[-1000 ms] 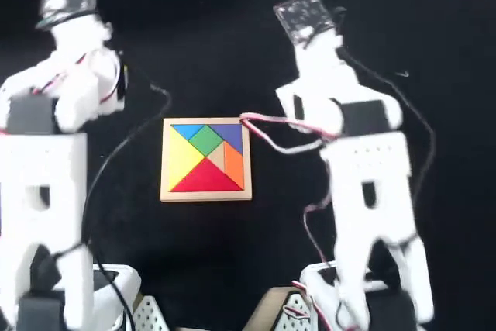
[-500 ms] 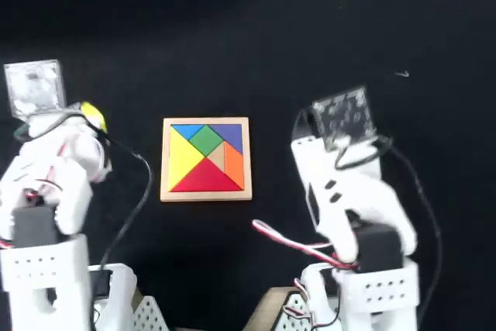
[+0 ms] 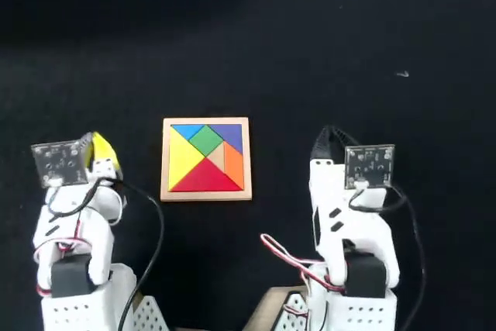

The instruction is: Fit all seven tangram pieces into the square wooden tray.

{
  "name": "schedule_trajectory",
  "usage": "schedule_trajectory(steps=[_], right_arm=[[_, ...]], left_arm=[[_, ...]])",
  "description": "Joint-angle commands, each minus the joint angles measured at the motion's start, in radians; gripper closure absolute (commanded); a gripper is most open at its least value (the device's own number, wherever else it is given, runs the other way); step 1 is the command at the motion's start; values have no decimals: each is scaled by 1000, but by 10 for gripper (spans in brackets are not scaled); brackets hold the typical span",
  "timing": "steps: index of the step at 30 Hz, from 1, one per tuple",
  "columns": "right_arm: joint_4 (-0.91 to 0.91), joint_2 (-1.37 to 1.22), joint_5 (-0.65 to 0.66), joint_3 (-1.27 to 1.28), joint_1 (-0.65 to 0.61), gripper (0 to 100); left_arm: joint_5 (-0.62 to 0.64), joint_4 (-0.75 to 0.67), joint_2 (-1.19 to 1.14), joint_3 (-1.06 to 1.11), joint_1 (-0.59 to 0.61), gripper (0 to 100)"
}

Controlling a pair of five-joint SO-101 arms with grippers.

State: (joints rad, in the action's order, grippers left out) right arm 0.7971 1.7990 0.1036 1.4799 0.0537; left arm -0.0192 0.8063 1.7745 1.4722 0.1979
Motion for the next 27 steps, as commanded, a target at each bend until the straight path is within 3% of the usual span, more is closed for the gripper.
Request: schedule_trajectory(steps=[1, 5, 9, 12, 15, 19, 27], right_arm=[[-25, 44, -8, 24, -40, 987], [-23, 44, 0, 56, -126, 987], [-23, 44, 2, 58, -130, 987], [-21, 44, 34, 65, -130, 987], [-37, 44, 84, 113, -130, 987], [-61, 44, 84, 133, -130, 987], [-63, 44, 83, 145, -138, 987]], left_arm=[[-14, -8, 14, 44, -81, 970], [-80, -80, 49, 166, -170, 971], [-72, -196, 51, 217, -41, 971], [2, -158, 49, 199, 13, 970], [-14, -84, 49, 183, -51, 970], [-74, -103, 49, 209, -110, 970], [-72, -129, 48, 226, -110, 970]])
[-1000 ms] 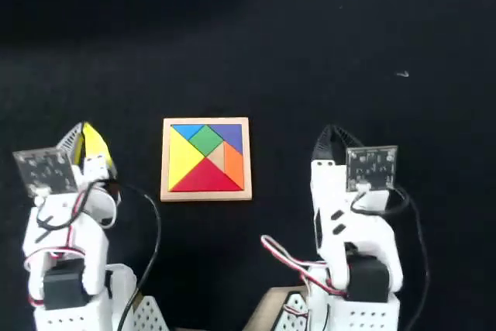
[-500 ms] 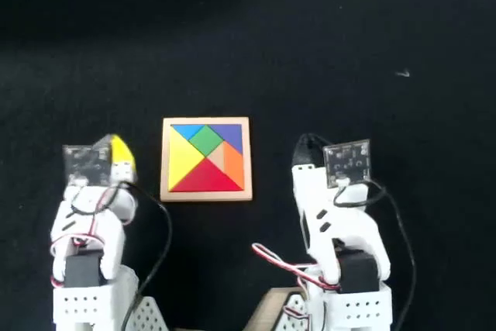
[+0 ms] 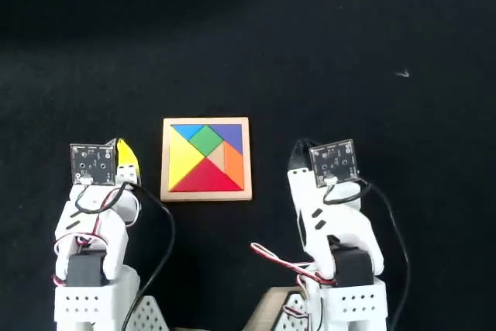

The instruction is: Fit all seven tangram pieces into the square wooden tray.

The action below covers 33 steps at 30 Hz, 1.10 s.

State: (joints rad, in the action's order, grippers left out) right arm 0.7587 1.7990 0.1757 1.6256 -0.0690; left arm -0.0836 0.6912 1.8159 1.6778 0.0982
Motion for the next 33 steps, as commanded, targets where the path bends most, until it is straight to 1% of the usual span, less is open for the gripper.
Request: schedule_trajectory(steps=[1, 6, 8, 10, 12, 15, 18, 21, 23, 25, 28, 30, 31, 33], right_arm=[[-28, 44, 11, 5, -15, 987], [-29, 44, 18, 8, -9, 984], [-38, 44, 18, 18, -14, 983], [-44, 44, 18, 54, -15, 983], [0, 30, 12, 64, -8, 983], [87, 31, 12, 62, 20, 983], [123, 31, 12, 62, 34, 983], [175, 31, 11, 62, 31, 986], [236, 31, 11, 62, 28, 986], [313, 31, 11, 62, 32, 984], [425, 31, 14, 62, 35, 985], [512, 31, 12, 62, 28, 986], [514, 31, 9, 62, 32, 986], [506, 21, 9, 62, 35, 987]], left_arm=[[-8, -11, 3, 21, -10, 969], [-8, 54, 2, 21, 50, 964], [-8, 94, -2, 21, 68, 923], [-8, 164, -2, 21, 97, 861], [-8, 230, 2, 21, 145, 809], [-14, 315, 3, 21, 185, 798], [-9, 410, 3, 21, 154, 798], [-9, 486, 0, 21, 88, 798], [-12, 582, 2, 21, 51, 798], [-9, 575, 0, 21, 10, 798], [-8, 578, 0, 21, 1, 798], [-8, 578, -2, 21, 25, 799], [-8, 578, -2, 21, 45, 802], [-12, 578, -2, 21, 68, 859]])
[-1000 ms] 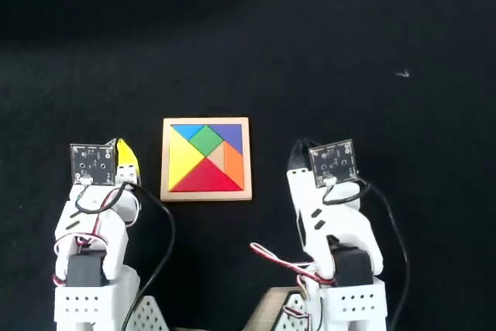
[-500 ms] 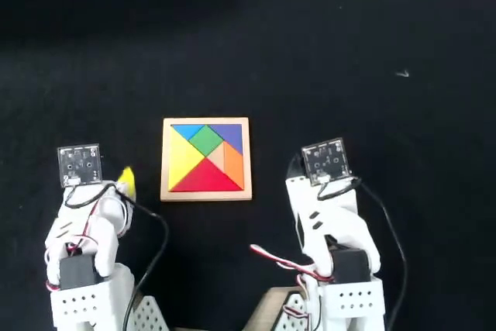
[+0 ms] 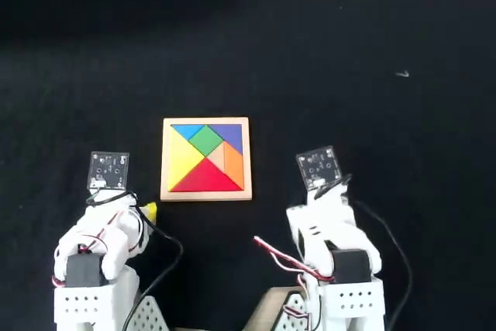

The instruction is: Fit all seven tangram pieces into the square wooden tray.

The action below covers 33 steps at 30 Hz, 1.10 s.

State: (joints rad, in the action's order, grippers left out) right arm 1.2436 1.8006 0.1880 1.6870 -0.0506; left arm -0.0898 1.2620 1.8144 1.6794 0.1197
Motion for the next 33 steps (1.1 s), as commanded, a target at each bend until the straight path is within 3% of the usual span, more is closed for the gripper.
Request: schedule_trajectory(steps=[1, 3, 5, 8, 33], right_arm=[[21, 19, -3, 1, 17, 987], [23, 21, -3, 1, 15, 987], [23, 21, -3, 1, 15, 987], [23, 21, -2, 1, 15, 987], [26, 28, 2, 1, 14, 986]], left_arm=[[-8, 8, 0, 19, 50, 905], [-8, 8, 0, 19, 48, 981], [-5, 8, 0, 19, 58, 941], [-3, 8, 0, 19, 58, 975], [-3, 8, 2, 19, 56, 966]])
